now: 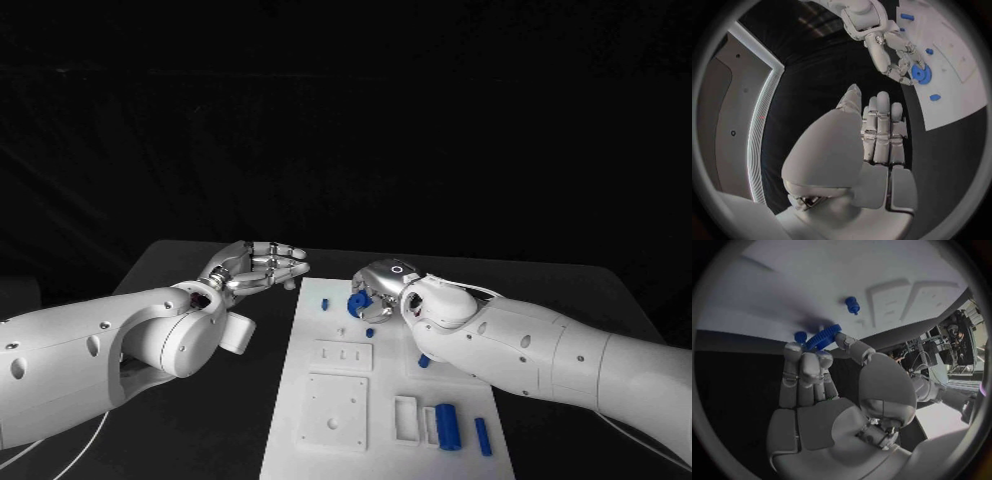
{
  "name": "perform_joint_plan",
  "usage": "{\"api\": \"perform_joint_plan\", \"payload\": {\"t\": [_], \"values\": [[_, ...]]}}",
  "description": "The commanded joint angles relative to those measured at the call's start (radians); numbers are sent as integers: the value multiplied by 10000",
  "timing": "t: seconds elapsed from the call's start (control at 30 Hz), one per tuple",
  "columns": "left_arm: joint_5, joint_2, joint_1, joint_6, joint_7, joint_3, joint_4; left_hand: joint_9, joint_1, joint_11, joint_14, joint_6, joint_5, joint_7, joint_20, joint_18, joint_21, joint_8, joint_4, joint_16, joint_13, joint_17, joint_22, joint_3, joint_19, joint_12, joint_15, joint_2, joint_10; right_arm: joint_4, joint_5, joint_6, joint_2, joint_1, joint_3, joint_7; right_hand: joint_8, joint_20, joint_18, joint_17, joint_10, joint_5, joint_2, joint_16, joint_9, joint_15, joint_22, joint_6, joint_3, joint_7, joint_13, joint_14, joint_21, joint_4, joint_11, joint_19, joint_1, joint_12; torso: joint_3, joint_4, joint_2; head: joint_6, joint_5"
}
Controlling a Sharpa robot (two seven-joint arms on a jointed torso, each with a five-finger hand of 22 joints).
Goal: Assemble the parts on the task board
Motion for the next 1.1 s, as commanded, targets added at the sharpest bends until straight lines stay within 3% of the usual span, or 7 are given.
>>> {"api": "perform_joint_plan", "payload": {"t": [0.03,0.53,0.87,0.9,0.93,1.0,1.1], "values": [[-43,16,9,171,88,5,3,17,-8,20,27,2,36,22,-178,44,-60,-68,7,-44,16,-10,-17,35,-79,-35,28,13,-52,-22,-187,98,-30,-21,-10,-295,-20,-22,301,-17,12,-30,-76,-53,444,-52,146,1365,76,-59,-10,-4,21,-11,-6,41,94,-35,5,-3,0,-15,7],[-43,3,9,169,83,5,-5,21,-12,22,26,3,34,22,-177,43,-60,-72,7,-48,19,-12,-20,34,-80,-37,29,11,-56,91,0,-93,-189,-32,-11,-305,-74,-12,301,-31,-9,-47,-251,-89,429,-36,140,1290,115,-34,-19,-8,1,12,16,36,144,-58,16,-20,-1,-37,11],[-28,23,9,166,79,5,-12,22,-20,24,25,0,32,24,-176,42,-60,-75,10,-50,20,-13,-21,32,-81,-39,30,11,-60,103,419,-147,-180,-32,-11,-220,-987,26,301,-9,-136,141,-758,-135,-4,428,129,-384,-686,499,2,-24,-59,17,519,37,-26,-33,5,-2,-4,-35,-10],[-28,23,9,168,80,5,-8,22,-20,24,25,0,32,24,-176,42,-60,-76,10,-50,20,-13,-21,32,-81,-39,30,11,-61,100,470,-118,-184,-32,-11,-214,-1095,28,274,-2,-231,1721,-817,-162,-39,562,104,-614,-401,486,-9,-80,-137,30,561,-59,102,-71,4,-7,-7,-35,-10],[-28,23,9,165,83,5,-9,22,-21,24,24,-1,32,24,-176,42,-60,-77,10,-50,20,-13,-22,31,-82,-40,31,9,-62,107,509,-98,-202,-32,-11,-213,-1089,35,293,1,-244,2474,-703,-165,-37,584,104,-623,-323,562,-10,-79,-135,64,564,-33,159,-63,3,-9,-6,-36,-8],[-27,25,9,170,79,5,-14,22,-22,25,24,-2,32,25,-176,42,-60,-78,10,-51,20,-13,-22,31,-82,-40,31,9,-63,119,542,-69,-224,-32,-11,-179,-1231,38,186,-9,-339,3482,-734,-205,-110,570,94,-924,-169,649,-38,-108,-177,-58,663,-79,333,-100,-1,-13,-5,-35,-5],[-23,20,9,163,79,5,-18,22,-24,25,25,-3,33,25,-176,42,-60,-79,10,-51,21,-13,-23,31,-82,-41,31,9,-64,132,658,-101,-258,-32,-11,-158,-1309,69,279,-11,-375,4231,-626,-224,-155,611,102,-1115,-3,692,-58,-102,-199,-132,708,-87,499,-92,0,-11,-2,-33,-7]]}}
